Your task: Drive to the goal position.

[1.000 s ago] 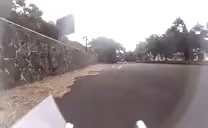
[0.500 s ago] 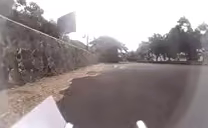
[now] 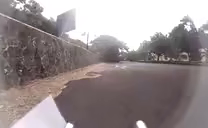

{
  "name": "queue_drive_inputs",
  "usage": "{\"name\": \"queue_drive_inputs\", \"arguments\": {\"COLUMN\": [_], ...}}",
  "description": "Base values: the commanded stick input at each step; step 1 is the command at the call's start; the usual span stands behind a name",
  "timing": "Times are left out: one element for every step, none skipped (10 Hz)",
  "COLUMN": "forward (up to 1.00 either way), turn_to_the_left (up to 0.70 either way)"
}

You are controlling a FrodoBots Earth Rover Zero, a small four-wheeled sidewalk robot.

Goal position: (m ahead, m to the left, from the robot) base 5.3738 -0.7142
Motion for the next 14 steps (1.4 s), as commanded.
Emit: {"name": "queue_drive_inputs", "arguments": {"forward": [1.00, 1.00, 1.00, 1.00, 1.00, 1.00, 1.00, 1.00, 1.00, 1.00, 1.00, 1.00, 1.00, 1.00], "turn_to_the_left": [0.00, -0.05, -0.13, 0.00, -0.09, -0.12, -0.03, -0.11, -0.04, -0.02, -0.15, 0.00, 0.00, -0.07]}}
